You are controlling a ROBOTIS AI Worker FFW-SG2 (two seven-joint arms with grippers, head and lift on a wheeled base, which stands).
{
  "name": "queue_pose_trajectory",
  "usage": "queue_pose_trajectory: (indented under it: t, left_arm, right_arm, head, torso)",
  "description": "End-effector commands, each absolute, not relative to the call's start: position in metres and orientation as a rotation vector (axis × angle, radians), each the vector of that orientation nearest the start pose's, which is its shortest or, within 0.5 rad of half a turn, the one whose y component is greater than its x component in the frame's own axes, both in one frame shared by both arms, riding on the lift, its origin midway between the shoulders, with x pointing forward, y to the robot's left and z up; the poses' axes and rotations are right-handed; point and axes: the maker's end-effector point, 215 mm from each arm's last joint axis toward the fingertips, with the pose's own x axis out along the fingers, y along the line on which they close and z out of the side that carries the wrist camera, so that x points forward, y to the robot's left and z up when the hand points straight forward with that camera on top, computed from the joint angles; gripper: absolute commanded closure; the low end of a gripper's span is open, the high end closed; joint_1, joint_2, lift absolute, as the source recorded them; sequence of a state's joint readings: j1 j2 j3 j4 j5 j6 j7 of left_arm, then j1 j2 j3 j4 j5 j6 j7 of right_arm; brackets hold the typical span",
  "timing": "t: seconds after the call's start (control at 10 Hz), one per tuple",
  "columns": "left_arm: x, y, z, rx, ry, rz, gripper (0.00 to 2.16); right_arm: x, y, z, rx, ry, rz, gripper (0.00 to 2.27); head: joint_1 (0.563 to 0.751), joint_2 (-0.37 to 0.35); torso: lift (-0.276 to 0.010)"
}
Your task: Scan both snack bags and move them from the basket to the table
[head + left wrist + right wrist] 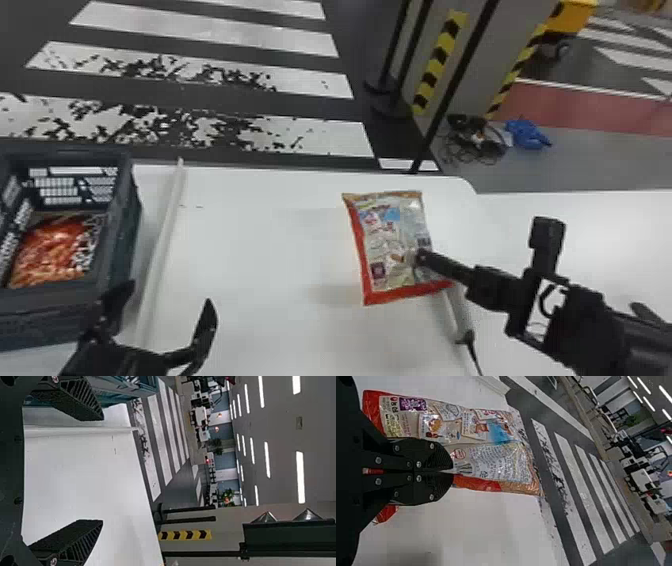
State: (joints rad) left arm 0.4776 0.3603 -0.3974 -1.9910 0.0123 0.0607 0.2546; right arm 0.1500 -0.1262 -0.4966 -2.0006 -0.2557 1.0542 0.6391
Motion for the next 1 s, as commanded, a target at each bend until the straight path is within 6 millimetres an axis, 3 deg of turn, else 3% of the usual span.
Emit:
queue_pose_trajectory:
  t: [0.0,0.2,0.3,0.6,0.9]
  left_arm:
    - [0.4,0.116,-0.418,0.169,0.181,-0.247,0.07]
    - [0.407,0.117,-0.43,0.158,0.196,-0.246,0.07]
    - [0.41,0.117,-0.429,0.147,0.193,-0.242,0.07]
    - [0.414,0.12,-0.429,0.143,0.194,-0.235,0.07]
    - [0.409,0.122,-0.451,0.151,0.224,-0.237,0.07]
  right_arm:
    - [0.49,-0.381,-0.396,0.394,0.519,0.178,2.25]
    - [0.525,-0.46,-0.396,0.306,0.447,-0.001,2.25]
    - [0.538,-0.49,-0.402,0.274,0.431,-0.071,2.25]
    - [0.551,-0.545,-0.408,0.169,0.39,-0.223,2.25]
    - [0.539,-0.602,-0.422,0.092,0.395,-0.453,2.25]
  head:
    - [0.695,-0.284]
    - [0.695,-0.338]
    - [0.695,-0.35]
    - [0.695,-0.35]
    - [0.695,-0.35]
  torso:
    - [-0.098]
    - [-0.098]
    - [-0.098]
    - [-0.098]
    - [-0.098]
